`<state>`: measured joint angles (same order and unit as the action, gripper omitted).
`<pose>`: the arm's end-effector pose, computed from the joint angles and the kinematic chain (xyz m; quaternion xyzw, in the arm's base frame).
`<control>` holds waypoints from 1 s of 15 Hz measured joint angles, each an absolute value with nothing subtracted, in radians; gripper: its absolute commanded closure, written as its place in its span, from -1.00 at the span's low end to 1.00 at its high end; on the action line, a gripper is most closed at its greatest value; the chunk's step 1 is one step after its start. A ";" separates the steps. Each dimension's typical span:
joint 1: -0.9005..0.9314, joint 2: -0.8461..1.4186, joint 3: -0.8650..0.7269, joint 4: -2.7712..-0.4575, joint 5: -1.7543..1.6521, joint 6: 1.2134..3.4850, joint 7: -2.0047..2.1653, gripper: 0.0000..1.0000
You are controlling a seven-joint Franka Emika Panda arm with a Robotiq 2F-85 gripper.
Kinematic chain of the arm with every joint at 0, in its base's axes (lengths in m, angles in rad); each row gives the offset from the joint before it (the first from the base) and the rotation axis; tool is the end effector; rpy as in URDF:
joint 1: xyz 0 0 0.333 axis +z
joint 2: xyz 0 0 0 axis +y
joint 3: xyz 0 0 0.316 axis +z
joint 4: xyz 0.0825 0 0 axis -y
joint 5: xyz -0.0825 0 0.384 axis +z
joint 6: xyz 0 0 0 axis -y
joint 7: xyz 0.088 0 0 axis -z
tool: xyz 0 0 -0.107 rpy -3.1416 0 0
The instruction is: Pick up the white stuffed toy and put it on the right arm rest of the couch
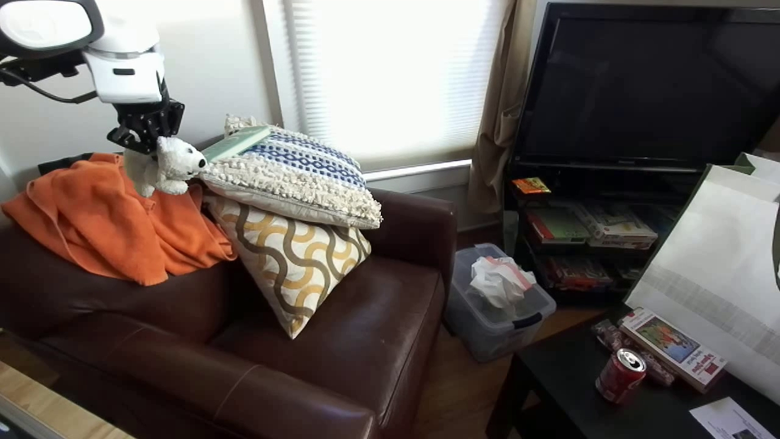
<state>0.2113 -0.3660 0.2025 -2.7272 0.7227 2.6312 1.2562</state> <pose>0.3757 0.1434 0.3571 -0.7346 0.6410 0.0415 0.2183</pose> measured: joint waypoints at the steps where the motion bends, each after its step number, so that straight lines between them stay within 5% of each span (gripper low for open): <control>1: 0.214 -0.360 0.207 -2.722 0.723 2.631 1.256 0.81; 2: 0.216 -0.350 0.212 -2.715 0.723 2.631 1.256 0.95; 8: 0.143 -0.353 0.184 -2.725 0.714 2.628 1.309 0.95; 15: -0.064 -0.400 -0.026 -2.746 0.714 2.469 1.323 0.95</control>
<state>-0.0638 -0.4000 -0.0255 -2.7459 0.7145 2.4687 1.3229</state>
